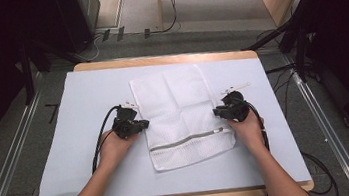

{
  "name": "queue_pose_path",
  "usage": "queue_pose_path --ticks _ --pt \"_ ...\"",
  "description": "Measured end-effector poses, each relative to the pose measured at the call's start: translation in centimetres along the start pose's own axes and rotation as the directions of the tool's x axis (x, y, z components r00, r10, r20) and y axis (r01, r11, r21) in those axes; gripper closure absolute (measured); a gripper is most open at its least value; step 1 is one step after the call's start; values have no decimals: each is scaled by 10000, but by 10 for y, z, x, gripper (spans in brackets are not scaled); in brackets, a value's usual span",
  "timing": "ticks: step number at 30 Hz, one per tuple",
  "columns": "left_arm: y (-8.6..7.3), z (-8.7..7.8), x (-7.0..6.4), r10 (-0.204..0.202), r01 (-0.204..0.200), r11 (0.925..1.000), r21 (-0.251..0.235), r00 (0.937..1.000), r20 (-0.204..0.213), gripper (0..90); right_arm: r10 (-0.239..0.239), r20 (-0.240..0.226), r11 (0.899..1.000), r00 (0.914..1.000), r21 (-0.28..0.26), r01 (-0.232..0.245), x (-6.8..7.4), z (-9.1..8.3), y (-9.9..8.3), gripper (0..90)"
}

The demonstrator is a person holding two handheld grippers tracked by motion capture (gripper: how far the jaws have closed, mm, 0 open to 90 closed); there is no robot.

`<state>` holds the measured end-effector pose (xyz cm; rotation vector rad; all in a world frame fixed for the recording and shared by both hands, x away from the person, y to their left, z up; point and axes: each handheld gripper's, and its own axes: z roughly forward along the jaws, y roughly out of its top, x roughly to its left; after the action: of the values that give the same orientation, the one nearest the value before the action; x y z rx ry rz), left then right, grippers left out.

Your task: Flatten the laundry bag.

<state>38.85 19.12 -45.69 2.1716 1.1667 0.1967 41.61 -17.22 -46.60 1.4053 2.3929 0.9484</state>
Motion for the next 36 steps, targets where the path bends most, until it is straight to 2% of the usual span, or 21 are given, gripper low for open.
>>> queue_pose_path --ticks 4,7,9,13,17,24,27,32,36 --pt "0 -1 7 -349 349 9994 19 9988 338 900 -36 -105 9999 9999 152 38 2 0 1 874" --pt "1 -3 12 -568 568 9984 -4 9978 332 900 20 -199 9997 9998 255 -15 1 0 2 895" --pt "2 -6 15 -578 578 9983 1 9981 223 900 109 -320 9995 9994 316 -99 1 0 3 899" --pt "3 -15 24 -803 805 9967 -124 9967 122 900 119 -535 9997 9985 228 -107 6 -2 6 899" --pt "3 -27 39 -1265 1276 9908 -448 9916 268 900 0 -778 9999 9970 126 10 15 -1 9 898" --pt "-1 -43 61 -1493 1487 9884 -314 9887 -159 900 -415 -1121 9990 9928 142 434 40 11 17 895" --pt "-3 -46 68 -1391 1385 9903 -147 9884 -609 900 -508 -1235 9984 9910 173 534 48 17 20 892" --pt "-8 -49 79 -1744 1737 9847 -163 9828 -601 899 -681 -1340 9974 9886 163 709 62 22 23 886" --pt "-10 -47 81 -1771 1768 9842 -105 9830 -488 877 -680 -1336 9973 9887 190 711 61 24 23 869"
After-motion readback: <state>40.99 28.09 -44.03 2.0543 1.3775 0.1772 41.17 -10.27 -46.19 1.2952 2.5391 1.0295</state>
